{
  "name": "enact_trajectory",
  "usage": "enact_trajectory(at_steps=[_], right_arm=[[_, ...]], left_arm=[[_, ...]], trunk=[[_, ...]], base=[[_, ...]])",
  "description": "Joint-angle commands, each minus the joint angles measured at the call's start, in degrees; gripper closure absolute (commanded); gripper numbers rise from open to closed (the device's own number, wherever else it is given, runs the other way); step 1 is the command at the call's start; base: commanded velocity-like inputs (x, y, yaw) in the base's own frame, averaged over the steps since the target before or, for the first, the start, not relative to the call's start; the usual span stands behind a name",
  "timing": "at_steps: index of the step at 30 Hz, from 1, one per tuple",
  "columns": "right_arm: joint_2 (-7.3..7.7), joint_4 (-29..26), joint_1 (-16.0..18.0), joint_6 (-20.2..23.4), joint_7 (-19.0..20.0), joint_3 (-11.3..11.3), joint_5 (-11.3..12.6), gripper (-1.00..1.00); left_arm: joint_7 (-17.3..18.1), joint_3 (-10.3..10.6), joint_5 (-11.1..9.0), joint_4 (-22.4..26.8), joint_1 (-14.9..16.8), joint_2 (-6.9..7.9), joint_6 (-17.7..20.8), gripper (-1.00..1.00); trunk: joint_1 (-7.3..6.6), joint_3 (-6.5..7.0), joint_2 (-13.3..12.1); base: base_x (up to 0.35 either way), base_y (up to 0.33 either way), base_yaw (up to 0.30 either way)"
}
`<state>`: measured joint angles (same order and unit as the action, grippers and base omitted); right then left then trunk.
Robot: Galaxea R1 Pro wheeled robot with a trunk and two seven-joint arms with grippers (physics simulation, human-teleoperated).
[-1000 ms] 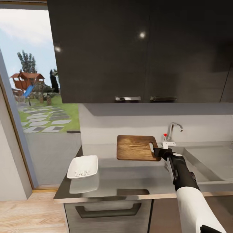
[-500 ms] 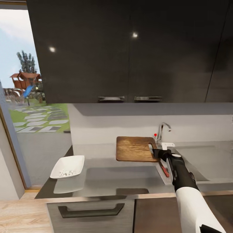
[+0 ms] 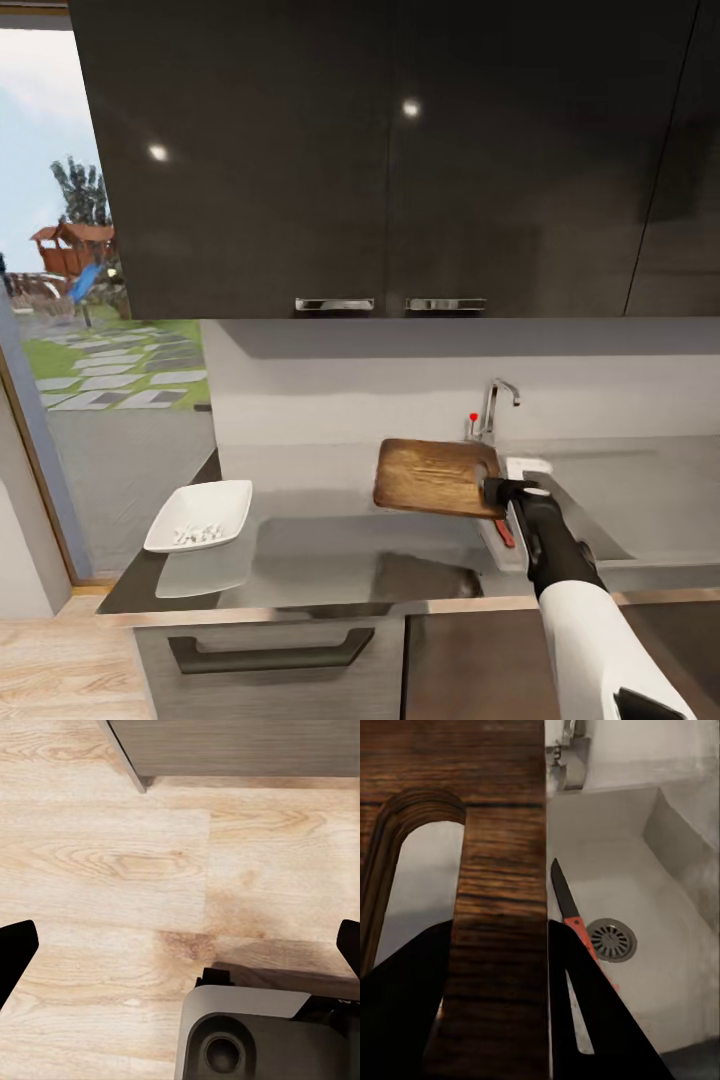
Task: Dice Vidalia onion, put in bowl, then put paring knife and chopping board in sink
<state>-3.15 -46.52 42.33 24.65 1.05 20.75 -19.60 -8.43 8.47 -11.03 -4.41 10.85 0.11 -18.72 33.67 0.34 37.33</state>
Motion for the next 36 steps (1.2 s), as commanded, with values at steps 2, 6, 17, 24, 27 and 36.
enact_trajectory(at_steps=[2, 6, 17, 24, 27, 36], right_arm=[[-0.15, 0.7, 0.0, 0.1, -5.9, 0.2, 3.2, 1.00], [-0.12, 1.3, 0.0, -0.3, -18.9, 1.3, 18.3, 1.00], [-2.45, 2.1, 0.0, -16.6, -43.3, 1.4, 30.2, 1.00], [-2.73, 7.6, 0.0, -24.2, -49.8, 1.4, 33.3, 1.00], [-2.73, 10.0, 0.0, -25.8, -49.9, 1.4, 33.3, 1.00], [-2.18, 15.3, 0.0, -29.2, -50.0, 2.4, 37.0, 1.00]], left_arm=[[0.0, 0.5, -0.5, -0.2, 0.1, -0.03, -0.4, -1.00], [0.0, 0.5, -0.5, -0.2, 0.1, -0.03, -0.4, -1.00], [-0.1, 0.5, -0.5, -0.2, 0.1, -0.04, -0.4, -1.00], [-0.1, 0.5, -0.5, -0.2, 0.1, -0.03, -0.4, -1.00], [-0.1, 0.5, -0.5, -0.2, 0.1, -0.03, -0.4, -1.00], [-0.2, 0.5, -0.5, -0.2, 0.1, -0.03, -0.4, -1.00]], trunk=[[0.02, -0.02, 0.0], [0.02, -0.02, 0.0], [0.02, -0.02, 0.0], [0.02, -0.02, 0.0], [0.02, -0.02, 0.0], [0.02, -0.02, 0.0]], base=[[0.000, 0.000, 0.000], [0.000, 0.000, 0.000], [0.000, 0.000, 0.000], [0.000, -0.051, 0.000], [0.000, -0.204, 0.000], [0.000, -0.307, 0.000]])
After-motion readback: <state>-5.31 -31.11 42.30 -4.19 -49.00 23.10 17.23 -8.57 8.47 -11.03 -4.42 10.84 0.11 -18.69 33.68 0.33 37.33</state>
